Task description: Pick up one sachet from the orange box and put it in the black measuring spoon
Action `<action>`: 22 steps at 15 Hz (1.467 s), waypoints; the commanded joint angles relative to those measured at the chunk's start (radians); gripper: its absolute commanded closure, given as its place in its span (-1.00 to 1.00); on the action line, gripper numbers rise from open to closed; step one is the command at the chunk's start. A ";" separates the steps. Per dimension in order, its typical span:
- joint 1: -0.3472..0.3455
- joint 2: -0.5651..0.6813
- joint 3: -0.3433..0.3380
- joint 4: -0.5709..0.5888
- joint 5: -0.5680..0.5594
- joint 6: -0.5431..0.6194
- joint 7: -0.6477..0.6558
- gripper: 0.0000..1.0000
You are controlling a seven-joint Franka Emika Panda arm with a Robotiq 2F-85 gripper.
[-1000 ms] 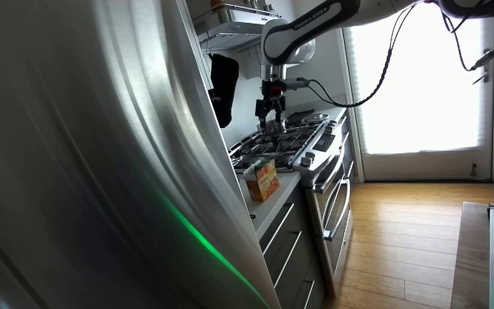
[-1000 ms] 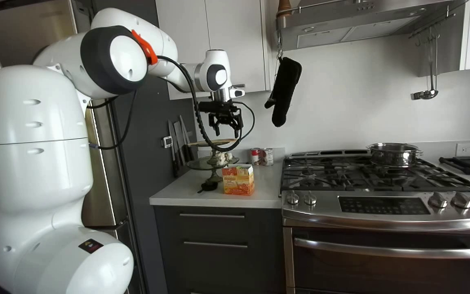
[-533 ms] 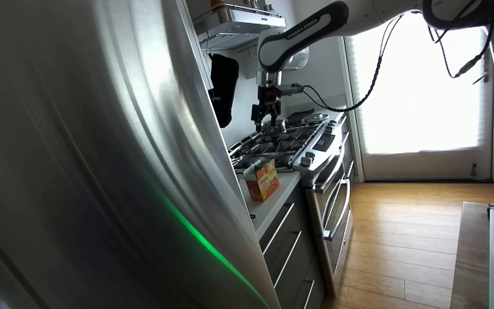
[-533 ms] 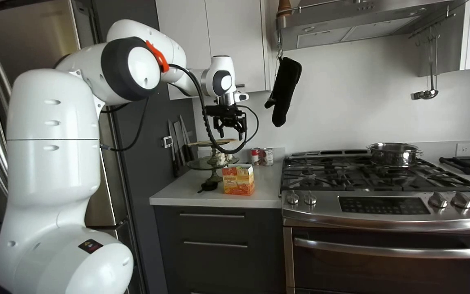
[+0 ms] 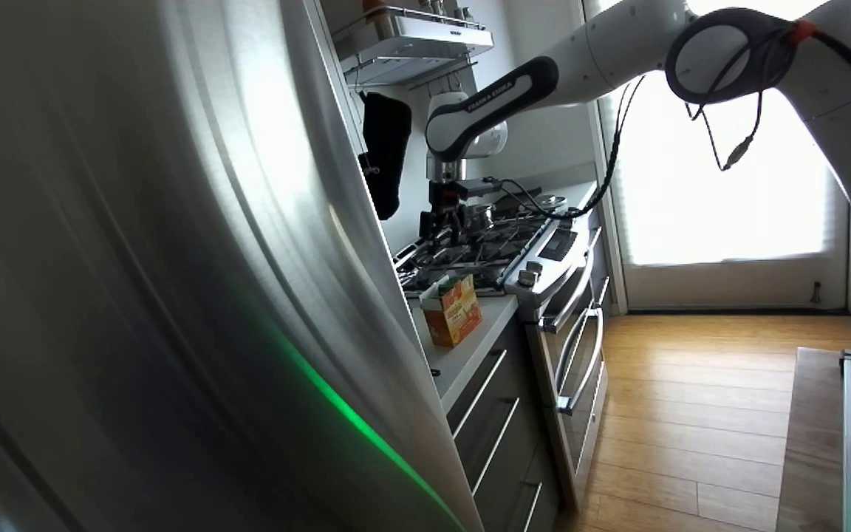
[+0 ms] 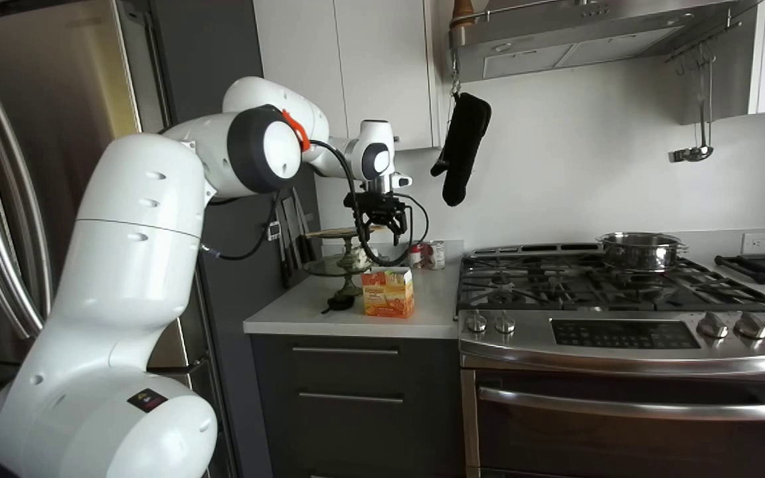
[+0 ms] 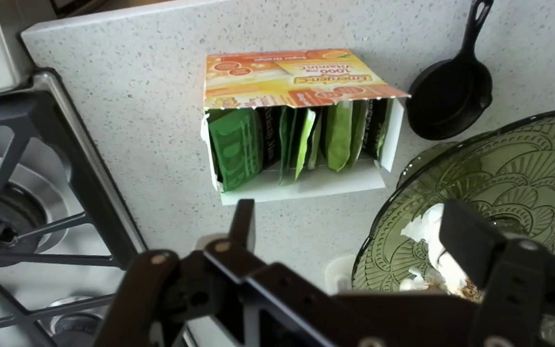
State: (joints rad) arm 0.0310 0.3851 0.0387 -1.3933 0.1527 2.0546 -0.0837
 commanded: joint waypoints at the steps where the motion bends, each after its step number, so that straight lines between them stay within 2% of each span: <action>1: -0.013 0.100 0.017 0.115 0.010 -0.041 -0.007 -0.46; 2: -0.013 0.117 0.019 0.133 0.011 -0.049 -0.006 -0.39; 4: -0.011 0.148 0.018 0.163 0.000 -0.058 -0.002 -0.07; 5: -0.010 0.163 0.017 0.176 -0.004 -0.064 -0.002 0.01; 6: -0.009 0.177 0.014 0.188 -0.010 -0.067 0.001 0.21; 8: -0.009 0.201 0.015 0.210 -0.013 -0.079 0.000 0.32; 10: -0.008 0.223 0.014 0.232 -0.015 -0.097 0.005 0.35; 14: -0.007 0.257 0.011 0.269 -0.021 -0.133 0.013 0.21; 16: -0.006 0.271 0.009 0.286 -0.023 -0.154 0.019 0.23; 19: -0.007 0.291 0.008 0.316 -0.022 -0.195 0.026 0.42; 20: -0.007 0.296 0.008 0.326 -0.023 -0.206 0.027 0.40; 22: -0.007 0.309 0.007 0.345 -0.024 -0.228 0.030 0.52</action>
State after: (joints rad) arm 0.0280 0.6551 0.0433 -1.1118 0.1444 1.8819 -0.0776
